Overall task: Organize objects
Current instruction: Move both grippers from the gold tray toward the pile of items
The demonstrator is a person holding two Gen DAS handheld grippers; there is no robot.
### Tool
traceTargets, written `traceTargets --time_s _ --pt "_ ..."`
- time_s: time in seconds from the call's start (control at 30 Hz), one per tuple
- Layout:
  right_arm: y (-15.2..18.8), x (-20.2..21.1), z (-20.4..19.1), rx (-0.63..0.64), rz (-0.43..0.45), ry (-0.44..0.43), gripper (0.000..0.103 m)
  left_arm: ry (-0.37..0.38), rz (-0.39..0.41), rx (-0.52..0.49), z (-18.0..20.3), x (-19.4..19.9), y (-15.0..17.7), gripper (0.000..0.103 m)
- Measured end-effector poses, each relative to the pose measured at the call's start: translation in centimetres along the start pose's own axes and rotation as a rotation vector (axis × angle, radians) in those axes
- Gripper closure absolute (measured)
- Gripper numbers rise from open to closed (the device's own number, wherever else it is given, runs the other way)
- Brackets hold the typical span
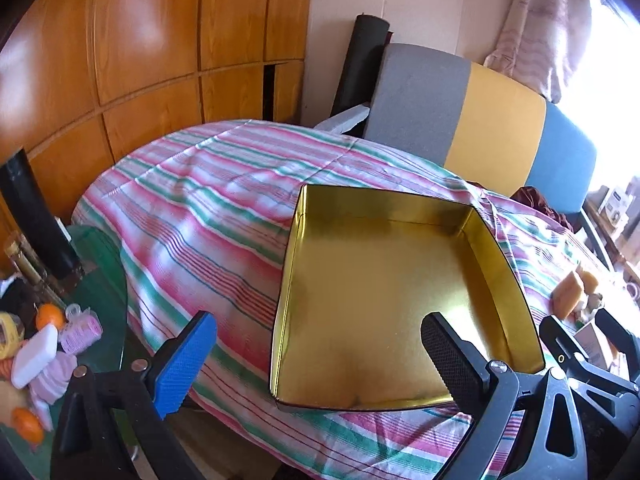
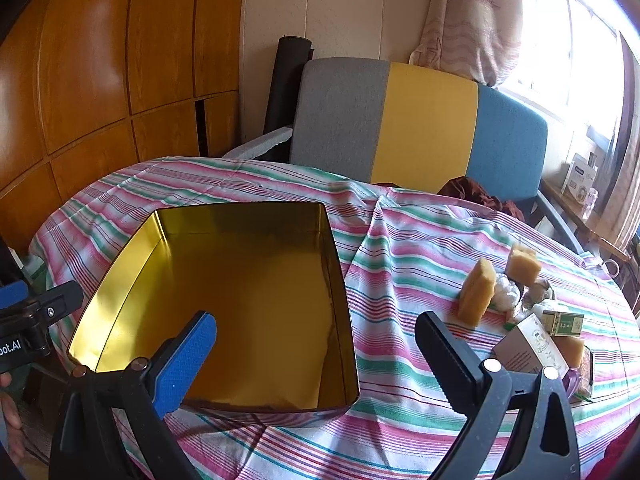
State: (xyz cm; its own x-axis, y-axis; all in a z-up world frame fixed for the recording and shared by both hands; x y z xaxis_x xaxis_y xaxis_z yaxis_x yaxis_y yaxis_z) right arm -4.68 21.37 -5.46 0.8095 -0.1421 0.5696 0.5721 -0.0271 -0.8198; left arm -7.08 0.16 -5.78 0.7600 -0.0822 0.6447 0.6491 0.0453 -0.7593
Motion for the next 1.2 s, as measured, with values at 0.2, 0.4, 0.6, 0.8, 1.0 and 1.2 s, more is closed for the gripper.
traceTargets --time_s 0.2,0.4,0.6,0.8,1.0,1.2 --pt "0.0 -0.1 -0.2 0.003 0.009 -0.039 0.001 -0.021 0.015 -0.034 0.2 0.3 -0.4 0.000" --pt "0.4 -0.2 -0.3 0.020 -0.007 -0.058 0.001 -0.024 0.037 -0.075 1.1 0.5 -1.1 0.000" --pt "-0.1 0.1 1.2 0.012 0.004 -0.036 0.001 0.020 0.051 -0.121 3.0 0.8 -1.7 0.000" --pt "-0.1 0.4 4.0 -0.009 -0.004 0.006 0.001 0.084 0.054 -0.173 6.4 0.4 -2.3 0.000" --pt "1.1 0.2 8.0 -0.057 -0.066 0.033 0.001 0.155 0.023 -0.226 10.2 -0.5 -1.8 0.000" --pt "1.7 0.6 16.1 -0.174 -0.118 0.101 0.001 0.239 0.000 -0.243 13.2 -1.0 -1.6 0.000"
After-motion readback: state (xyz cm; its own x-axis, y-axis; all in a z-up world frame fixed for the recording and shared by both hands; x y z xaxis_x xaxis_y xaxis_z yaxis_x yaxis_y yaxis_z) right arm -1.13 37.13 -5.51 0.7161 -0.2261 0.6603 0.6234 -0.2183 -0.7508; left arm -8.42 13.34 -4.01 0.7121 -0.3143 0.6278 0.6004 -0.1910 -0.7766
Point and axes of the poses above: each gripper's, at about its wrist camera, not at the fingertips, and x roughly against the way its jaws point, z to its right, y to its underside, the point moved 9 cm from there along -x, roughly the way its jaws point, and after that the axes turned 4 degrees about z, right-handed, at the moved point
